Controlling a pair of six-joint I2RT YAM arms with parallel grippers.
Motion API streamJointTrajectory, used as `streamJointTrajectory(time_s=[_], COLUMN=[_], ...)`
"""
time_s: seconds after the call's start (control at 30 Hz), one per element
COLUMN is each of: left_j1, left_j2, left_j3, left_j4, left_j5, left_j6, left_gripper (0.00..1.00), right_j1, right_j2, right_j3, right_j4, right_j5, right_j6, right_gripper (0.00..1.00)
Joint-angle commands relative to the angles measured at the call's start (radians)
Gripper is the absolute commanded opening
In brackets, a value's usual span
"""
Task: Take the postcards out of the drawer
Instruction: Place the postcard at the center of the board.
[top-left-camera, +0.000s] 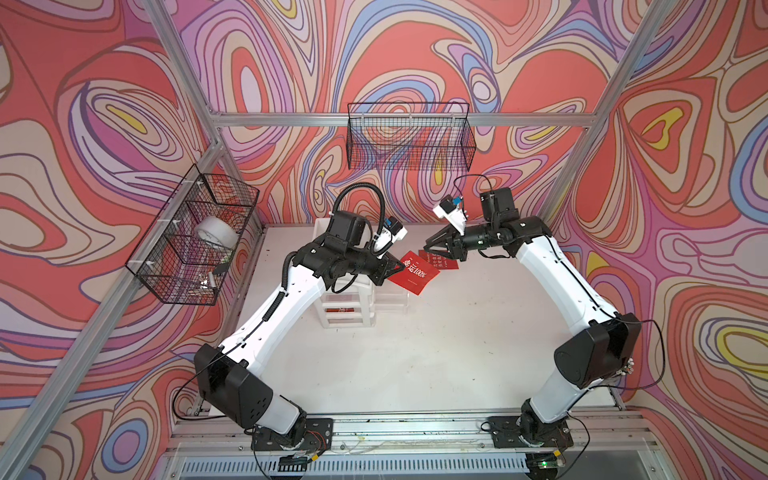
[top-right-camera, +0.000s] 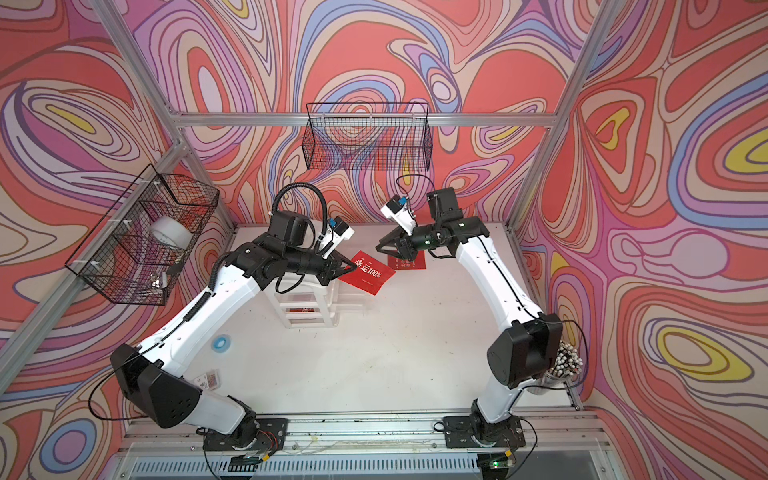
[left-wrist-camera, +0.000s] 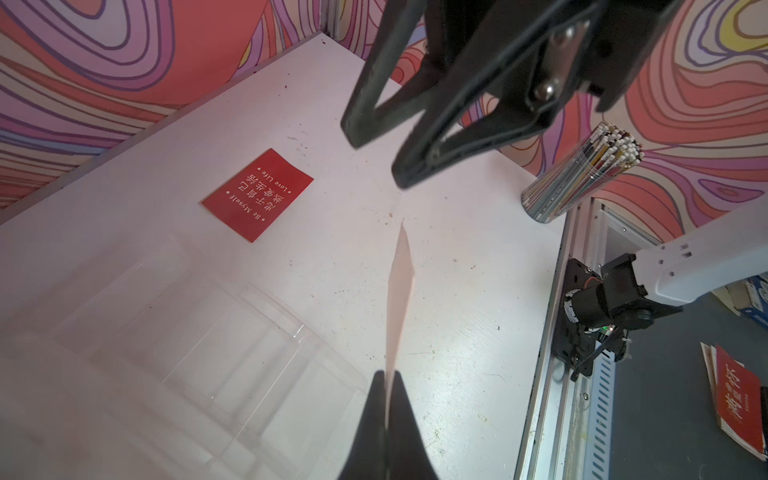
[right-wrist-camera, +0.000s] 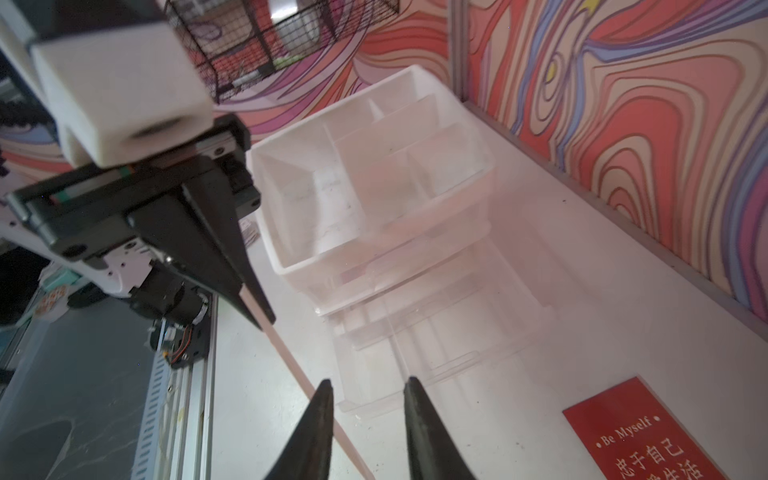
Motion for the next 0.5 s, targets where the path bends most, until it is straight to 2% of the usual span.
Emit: streamJointTrajectory(time_s=[0.0,0.17,0.37,0.47], left_j1=[-0.005,-0.005,-0.006,-0.005], left_j2=[-0.065,-0.108,-0.1,-0.088], left_j3=[-0.039,-0.102,-0.121,-0.11], left_j4=[0.093,0.268,0.401,0.422], left_j5=[-0.125,-0.267,-0.225,-0.205], left_j6=[-0.082,-0.28,-0.371,-0.375], left_gripper=[0.0,0.0,0.0,0.0], right_j1=[-0.033,-0.041,-0.041,-0.039], right_j2=[-0.05,-0.128,-0.186,-0.194], right_j3=[-0.118,-0.36,-0.551,-0.588], right_j4=[0.31,0.708,1.016,1.08], right_j5=[-0.011,0.01,0.016,0.004], right_j6=[0.272,0.563,0.771,0.815], right_gripper=[0.34,0.35,0.43,0.46])
